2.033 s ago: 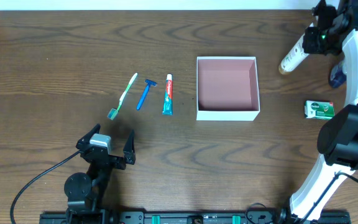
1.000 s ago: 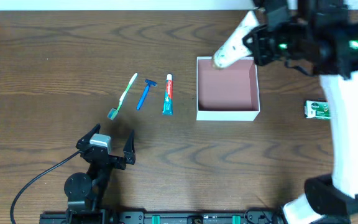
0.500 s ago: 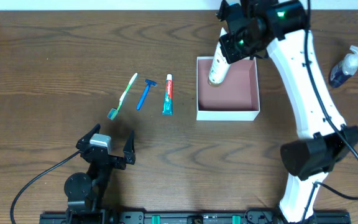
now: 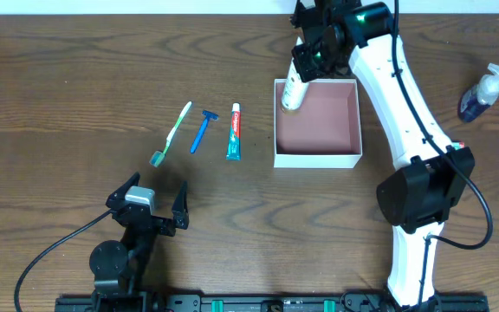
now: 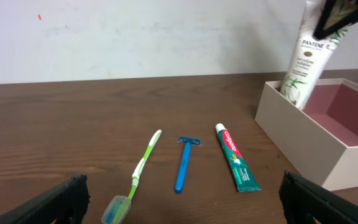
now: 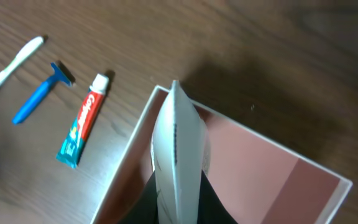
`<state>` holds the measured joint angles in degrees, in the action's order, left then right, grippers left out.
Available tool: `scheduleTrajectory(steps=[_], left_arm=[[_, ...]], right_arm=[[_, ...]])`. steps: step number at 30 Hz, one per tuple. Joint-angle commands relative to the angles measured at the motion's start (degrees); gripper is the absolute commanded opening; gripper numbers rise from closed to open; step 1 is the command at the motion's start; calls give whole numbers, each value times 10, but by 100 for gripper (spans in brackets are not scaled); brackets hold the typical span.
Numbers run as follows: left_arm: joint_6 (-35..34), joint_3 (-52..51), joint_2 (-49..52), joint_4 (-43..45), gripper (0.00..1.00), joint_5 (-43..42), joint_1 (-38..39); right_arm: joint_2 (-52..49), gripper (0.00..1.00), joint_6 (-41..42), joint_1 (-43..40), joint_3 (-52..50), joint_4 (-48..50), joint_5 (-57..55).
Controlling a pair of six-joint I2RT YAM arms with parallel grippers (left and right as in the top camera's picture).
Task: Pack container
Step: 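Lower the tube into the box's left corner and release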
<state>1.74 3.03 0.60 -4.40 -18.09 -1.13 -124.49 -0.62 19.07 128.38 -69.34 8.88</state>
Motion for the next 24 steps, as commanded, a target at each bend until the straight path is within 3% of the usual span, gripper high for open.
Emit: scheduleTrajectory(steps=[1, 10, 16, 24], left_arm=[[2, -17, -3, -6, 98, -7, -4], [2, -17, -3, -6, 98, -7, -4], [2, -17, -3, -6, 98, -7, -4], [2, -17, -3, -6, 98, -7, -4]], right_arm=[[6, 5, 10, 17, 4, 12, 5], [6, 6, 10, 33, -13, 28, -13], [6, 20, 10, 35, -16, 30, -21], [6, 27, 10, 35, -16, 29, -35]])
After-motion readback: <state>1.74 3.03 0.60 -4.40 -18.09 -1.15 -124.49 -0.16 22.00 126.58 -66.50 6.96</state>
